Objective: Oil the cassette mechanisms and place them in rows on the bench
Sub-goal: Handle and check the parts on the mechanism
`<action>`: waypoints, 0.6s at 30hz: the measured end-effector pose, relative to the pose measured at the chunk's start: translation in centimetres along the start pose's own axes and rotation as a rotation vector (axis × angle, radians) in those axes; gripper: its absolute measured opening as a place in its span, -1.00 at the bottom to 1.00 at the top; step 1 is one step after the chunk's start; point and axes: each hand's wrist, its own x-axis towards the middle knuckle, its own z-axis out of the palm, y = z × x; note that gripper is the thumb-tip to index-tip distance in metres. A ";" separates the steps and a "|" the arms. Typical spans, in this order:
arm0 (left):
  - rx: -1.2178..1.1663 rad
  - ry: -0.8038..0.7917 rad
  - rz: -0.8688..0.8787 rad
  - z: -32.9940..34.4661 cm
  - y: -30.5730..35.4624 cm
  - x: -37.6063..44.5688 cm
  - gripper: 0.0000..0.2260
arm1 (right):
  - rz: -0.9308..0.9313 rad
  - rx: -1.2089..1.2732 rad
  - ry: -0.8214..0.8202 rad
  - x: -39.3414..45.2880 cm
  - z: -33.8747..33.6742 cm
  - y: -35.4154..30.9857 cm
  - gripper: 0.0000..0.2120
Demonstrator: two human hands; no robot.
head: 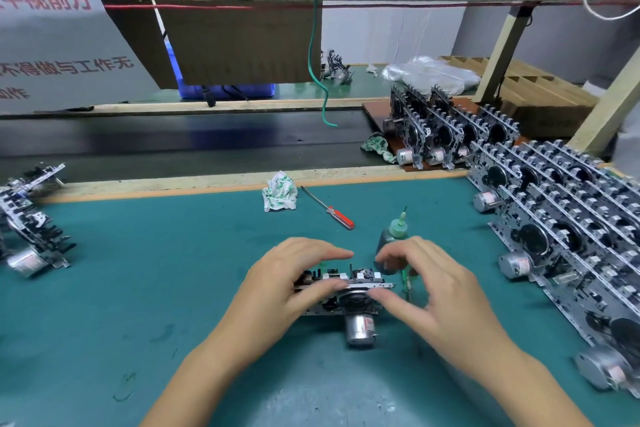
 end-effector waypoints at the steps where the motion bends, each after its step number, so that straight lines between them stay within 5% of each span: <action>1: -0.007 0.012 -0.009 -0.1 0.0 -0.1 -0.74 | 0.011 0.003 -0.042 0.1 0.0 0.0 -0.67; 5: -0.020 -0.014 -0.025 0.0 0.3 -0.2 -0.80 | 0.172 0.199 -0.229 0.6 1.1 0.8 -0.57; 10: -0.038 -0.014 -0.016 0.5 0.6 -0.2 -0.81 | 0.233 0.405 -0.220 0.8 1.7 0.9 -0.68; 14: -0.001 0.106 0.022 0.2 0.4 -0.6 -0.81 | 0.129 0.263 -0.108 0.4 1.0 0.3 -0.77; 18: 0.164 0.265 0.072 -0.4 0.4 -0.5 -0.80 | -0.107 -0.202 -0.104 1.0 0.3 -0.9 -0.73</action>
